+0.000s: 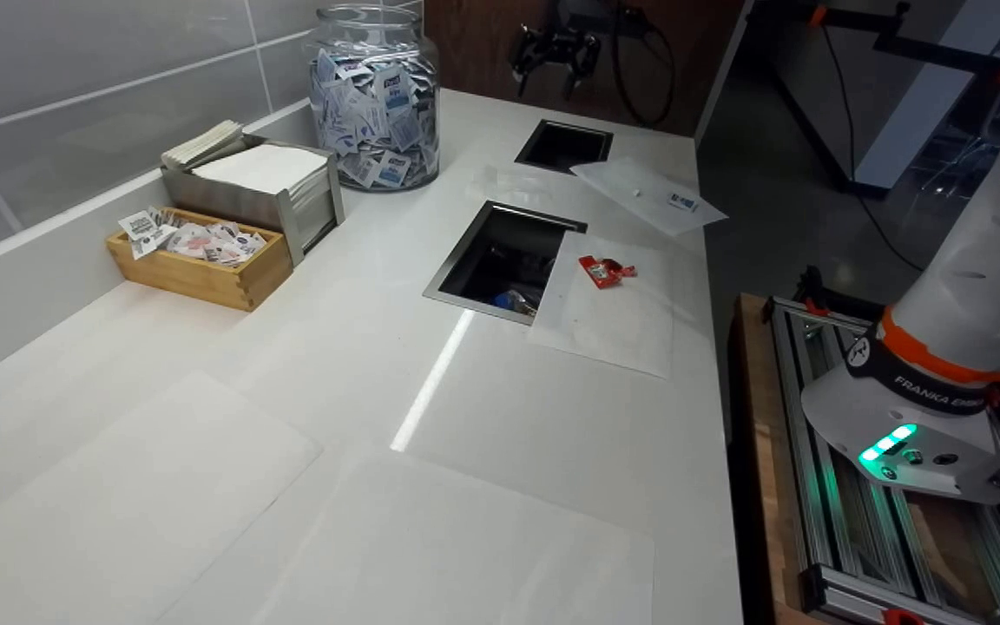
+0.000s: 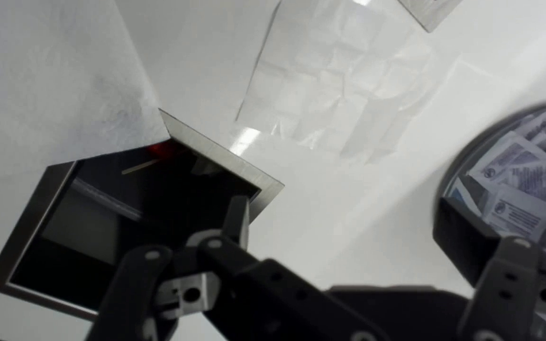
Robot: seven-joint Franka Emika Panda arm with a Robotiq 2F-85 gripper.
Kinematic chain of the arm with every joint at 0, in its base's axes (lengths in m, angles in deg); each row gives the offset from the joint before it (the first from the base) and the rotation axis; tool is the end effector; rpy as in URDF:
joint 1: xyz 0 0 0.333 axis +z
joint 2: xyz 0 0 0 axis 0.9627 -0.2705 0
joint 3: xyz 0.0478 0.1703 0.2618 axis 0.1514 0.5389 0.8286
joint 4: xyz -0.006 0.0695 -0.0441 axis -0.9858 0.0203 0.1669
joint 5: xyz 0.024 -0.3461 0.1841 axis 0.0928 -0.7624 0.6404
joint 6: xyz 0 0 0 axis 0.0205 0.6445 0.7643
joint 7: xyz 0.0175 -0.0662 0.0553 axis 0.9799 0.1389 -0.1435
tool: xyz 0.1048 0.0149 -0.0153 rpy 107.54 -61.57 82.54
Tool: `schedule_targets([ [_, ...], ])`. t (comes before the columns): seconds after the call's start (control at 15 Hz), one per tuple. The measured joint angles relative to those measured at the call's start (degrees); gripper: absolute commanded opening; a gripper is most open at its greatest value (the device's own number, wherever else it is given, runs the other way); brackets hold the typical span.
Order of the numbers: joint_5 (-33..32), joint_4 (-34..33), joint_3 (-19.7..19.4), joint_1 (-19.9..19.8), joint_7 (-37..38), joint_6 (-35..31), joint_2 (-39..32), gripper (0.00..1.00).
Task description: Use the napkin in the middle to wipe the counter
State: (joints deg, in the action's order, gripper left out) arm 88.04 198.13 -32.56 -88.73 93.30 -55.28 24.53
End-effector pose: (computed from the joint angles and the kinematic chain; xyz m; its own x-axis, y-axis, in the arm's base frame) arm 0.5287 -0.2948 0.3967 0.6446 -0.7296 0.2286 -0.7318 -0.6753 -0.0916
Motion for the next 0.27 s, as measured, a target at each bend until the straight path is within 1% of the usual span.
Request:
schedule_targets([
  [0.13,-0.12,2.71,-0.11,0.00,0.00,-1.84,3.30,1.00],
  [0.27,-0.15,3.97,-0.11,0.03,0.00,-2.07,4.63,1.00],
])
